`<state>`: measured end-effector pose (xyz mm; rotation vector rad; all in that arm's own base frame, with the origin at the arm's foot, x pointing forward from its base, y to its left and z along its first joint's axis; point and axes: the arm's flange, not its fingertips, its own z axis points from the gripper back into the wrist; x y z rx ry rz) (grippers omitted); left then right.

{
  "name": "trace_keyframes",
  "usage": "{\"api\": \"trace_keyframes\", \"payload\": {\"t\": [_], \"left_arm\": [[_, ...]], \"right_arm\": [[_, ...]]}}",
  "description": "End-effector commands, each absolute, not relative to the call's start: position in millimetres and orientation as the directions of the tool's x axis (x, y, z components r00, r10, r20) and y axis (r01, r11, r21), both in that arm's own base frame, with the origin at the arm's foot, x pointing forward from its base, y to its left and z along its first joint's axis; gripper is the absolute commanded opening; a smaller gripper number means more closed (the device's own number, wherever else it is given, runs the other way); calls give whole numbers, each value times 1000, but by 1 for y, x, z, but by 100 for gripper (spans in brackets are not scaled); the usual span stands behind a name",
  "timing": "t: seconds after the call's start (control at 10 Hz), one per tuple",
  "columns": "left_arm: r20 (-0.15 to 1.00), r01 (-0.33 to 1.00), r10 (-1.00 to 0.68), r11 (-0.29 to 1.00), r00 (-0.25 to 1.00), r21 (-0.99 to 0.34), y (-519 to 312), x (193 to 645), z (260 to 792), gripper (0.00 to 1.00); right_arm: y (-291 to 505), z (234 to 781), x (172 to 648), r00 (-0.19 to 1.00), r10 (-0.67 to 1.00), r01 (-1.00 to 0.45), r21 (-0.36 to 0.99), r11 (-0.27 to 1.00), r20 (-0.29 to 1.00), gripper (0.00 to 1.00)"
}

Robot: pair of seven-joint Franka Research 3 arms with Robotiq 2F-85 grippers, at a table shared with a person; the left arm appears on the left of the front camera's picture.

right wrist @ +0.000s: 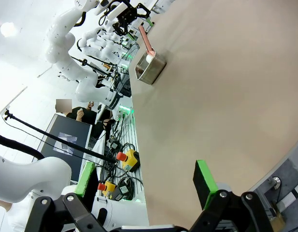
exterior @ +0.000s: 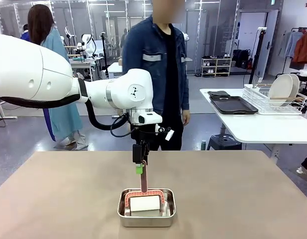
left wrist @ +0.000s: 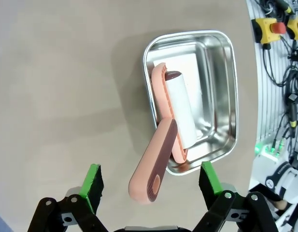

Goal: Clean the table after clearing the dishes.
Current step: Place the Lint Roller back on top of the Airtight Container.

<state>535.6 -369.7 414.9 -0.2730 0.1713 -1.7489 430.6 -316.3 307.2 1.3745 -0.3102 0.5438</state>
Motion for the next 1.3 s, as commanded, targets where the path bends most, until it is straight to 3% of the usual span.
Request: {"api": "trace_keyframes", "payload": {"t": [0.0, 0.8, 1.2], "left_arm": [[100, 947, -983, -173, -151, -269, -358, 524, 422, 100], [86, 944, -981, -192, -175, -267, -369, 536, 413, 100], [471, 943, -873, -44, 124, -330, -212, 526, 482, 100]], "right_arm": [[-310, 309, 424, 839, 189, -534, 838, 112, 510, 100], [-310, 309, 424, 839, 189, -534, 838, 112, 510, 100], [-310, 309, 424, 839, 189, -534, 838, 112, 510, 100]]}}
